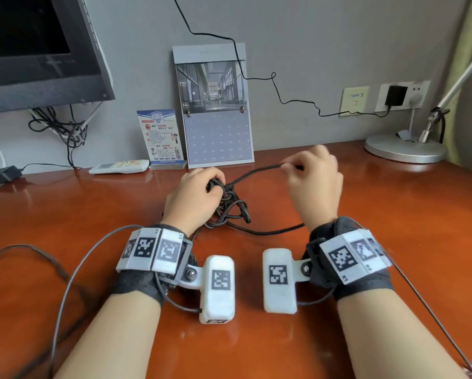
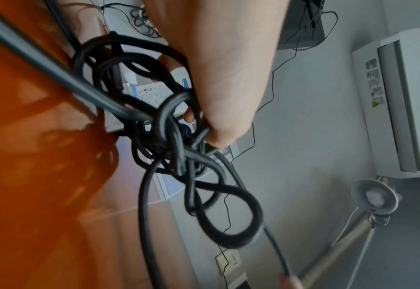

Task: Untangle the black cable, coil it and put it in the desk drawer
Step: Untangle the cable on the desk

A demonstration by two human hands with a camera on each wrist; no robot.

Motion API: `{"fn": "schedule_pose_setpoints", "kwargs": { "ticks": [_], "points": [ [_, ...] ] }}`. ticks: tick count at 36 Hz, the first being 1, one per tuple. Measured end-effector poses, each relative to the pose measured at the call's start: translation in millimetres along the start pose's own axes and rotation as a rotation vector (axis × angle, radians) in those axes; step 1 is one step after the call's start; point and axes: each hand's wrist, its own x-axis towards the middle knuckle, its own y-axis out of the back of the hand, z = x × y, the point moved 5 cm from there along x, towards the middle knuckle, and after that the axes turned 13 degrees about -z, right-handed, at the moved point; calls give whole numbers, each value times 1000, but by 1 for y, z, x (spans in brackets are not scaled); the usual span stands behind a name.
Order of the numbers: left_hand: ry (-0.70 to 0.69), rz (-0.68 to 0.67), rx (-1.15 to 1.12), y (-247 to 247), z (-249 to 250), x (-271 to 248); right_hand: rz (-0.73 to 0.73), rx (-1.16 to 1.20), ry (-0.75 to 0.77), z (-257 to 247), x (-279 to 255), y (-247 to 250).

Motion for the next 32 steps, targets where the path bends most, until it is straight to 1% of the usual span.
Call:
{"fn": "schedule_pose_setpoints", "kwargs": {
  "ticks": [1,2,3,5,7,8,9,11,13,15,16,18,20,22,24,26,28,32],
  "points": [
    [9,6,5,2,-3,0,40,83,-78,13,3,6],
    [15,10,7,3,-5,-1,47,161,-162,27,6,10],
    [19,14,8,4,-7,-1,17,212,-241,40,9,11],
    [31,14,21,3,-8,-2,-109,215,-347,55,13,6],
    [49,25,46,3,-8,-2,-253,66,-353,57,18,-2],
    [62,33,58,3,-8,-2,-322,-44,-316,52,21,-5],
    [73,39,65,3,-9,-2,-388,-147,-248,44,24,-8],
    [83,34,71,3,-10,-2,-483,-258,-45,18,27,-11],
    [80,18,76,2,-9,-2,-570,-232,169,-10,26,-16],
    [75,11,81,2,-8,-3,-676,-176,325,-35,20,-25],
    [72,11,83,2,-7,-4,-728,-157,370,-45,16,-29],
    [65,10,87,2,-7,-4,-793,-117,414,-57,11,-36],
    [52,-1,87,1,-5,-4,-793,-71,425,-59,9,-38],
    [34,-7,89,0,-3,-3,-751,-26,432,-56,8,-39],
    [21,-2,83,-2,-2,-3,-717,56,396,-48,5,-41],
    [12,0,82,-4,-1,-3,-687,134,325,-37,3,-45],
    [8,17,61,-5,1,-2,-617,173,248,-26,4,-45],
    [-11,79,12,-1,4,-2,-406,258,103,-12,13,-31]
  ]
}}
